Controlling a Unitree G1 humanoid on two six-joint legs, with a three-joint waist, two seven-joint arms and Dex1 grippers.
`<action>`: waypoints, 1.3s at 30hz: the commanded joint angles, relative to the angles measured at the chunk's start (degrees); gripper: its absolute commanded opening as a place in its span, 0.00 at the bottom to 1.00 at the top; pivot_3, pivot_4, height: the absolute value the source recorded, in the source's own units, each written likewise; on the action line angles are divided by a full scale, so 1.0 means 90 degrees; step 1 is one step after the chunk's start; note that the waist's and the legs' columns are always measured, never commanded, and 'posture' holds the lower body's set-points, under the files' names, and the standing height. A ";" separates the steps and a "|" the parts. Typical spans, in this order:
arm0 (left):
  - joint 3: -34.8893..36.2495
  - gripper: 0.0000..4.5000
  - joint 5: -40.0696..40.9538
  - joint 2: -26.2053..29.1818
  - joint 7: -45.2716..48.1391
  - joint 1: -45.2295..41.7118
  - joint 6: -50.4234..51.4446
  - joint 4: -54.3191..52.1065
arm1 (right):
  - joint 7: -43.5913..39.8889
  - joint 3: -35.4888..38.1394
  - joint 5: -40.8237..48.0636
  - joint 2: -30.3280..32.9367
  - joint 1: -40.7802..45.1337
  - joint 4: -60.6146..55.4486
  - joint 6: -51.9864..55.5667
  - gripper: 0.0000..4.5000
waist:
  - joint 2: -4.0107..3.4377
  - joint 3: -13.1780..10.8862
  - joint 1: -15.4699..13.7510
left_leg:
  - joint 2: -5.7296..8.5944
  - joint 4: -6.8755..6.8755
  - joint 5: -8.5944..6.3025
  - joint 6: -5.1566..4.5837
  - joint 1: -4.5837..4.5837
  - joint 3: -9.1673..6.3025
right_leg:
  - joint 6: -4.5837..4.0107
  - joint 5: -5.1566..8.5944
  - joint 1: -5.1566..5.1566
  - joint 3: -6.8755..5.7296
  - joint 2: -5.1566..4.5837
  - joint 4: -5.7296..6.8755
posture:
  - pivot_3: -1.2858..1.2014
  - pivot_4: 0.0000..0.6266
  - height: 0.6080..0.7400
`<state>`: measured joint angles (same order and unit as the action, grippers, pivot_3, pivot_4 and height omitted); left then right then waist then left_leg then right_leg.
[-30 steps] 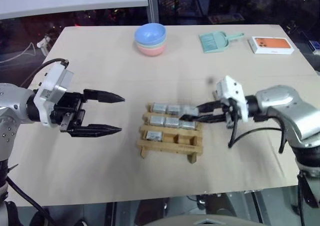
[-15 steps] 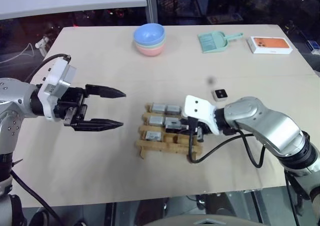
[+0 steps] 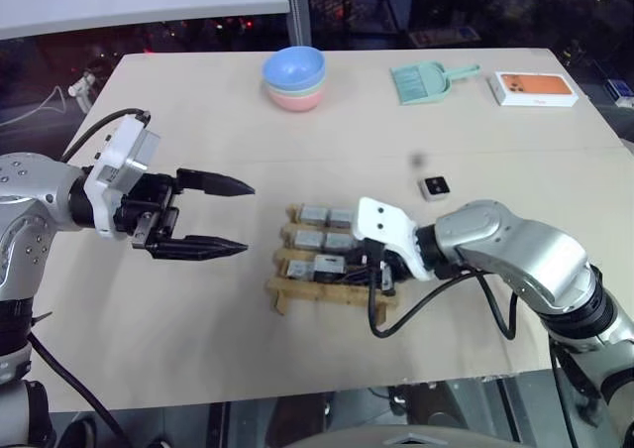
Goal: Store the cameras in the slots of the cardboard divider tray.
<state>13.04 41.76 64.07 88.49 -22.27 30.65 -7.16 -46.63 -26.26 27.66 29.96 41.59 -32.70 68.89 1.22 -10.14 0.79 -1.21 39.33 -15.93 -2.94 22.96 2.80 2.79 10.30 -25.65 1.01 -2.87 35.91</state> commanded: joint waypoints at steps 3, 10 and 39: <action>0.0109 0.95 0.0018 0.0105 0.0050 -0.0106 -0.0004 -0.0046 | 0.0299 -0.0158 -0.0242 0.0198 0.0029 0.0022 -0.0093 0.13 | 0.0000 0.0000 0.0001 | 0.0000 0.0000 0.0000 0.0000 0.0000 0.0001 | -0.0004 0.0002 0.0000 0.0000 0.0000 -0.0001 | 0.52 0.24 1.00; 0.0130 0.95 0.0029 0.0118 0.0045 -0.0109 0.0019 -0.0068 | 0.0135 -0.0446 -0.0223 0.0542 -0.0013 -0.0074 -0.0107 0.13 | 0.0003 0.0002 -0.0016 | 0.0000 0.0000 0.0000 0.0000 0.0000 0.0001 | -0.0004 0.0003 0.0001 0.0000 -0.0001 -0.0001 | 0.52 0.24 1.00; 0.0175 0.95 -0.0035 0.0047 0.0102 -0.0120 -0.0040 -0.0022 | -0.0580 0.1956 0.0264 0.1263 -0.0419 0.1434 -0.1870 0.84 | 0.0008 0.0004 -0.0007 | 0.0000 -0.0001 -0.0001 -0.0002 -0.0001 0.0004 | -0.0007 0.0006 0.0002 0.0000 -0.0001 -0.0006 | 0.52 0.24 1.00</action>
<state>12.90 40.74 64.04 89.50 -23.06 30.72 -6.19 -51.55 -10.36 33.01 40.35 38.01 -22.91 56.79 1.29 -10.11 0.73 -1.20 39.32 -15.94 -2.96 22.95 2.86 2.73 10.35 -25.63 1.02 -2.87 35.86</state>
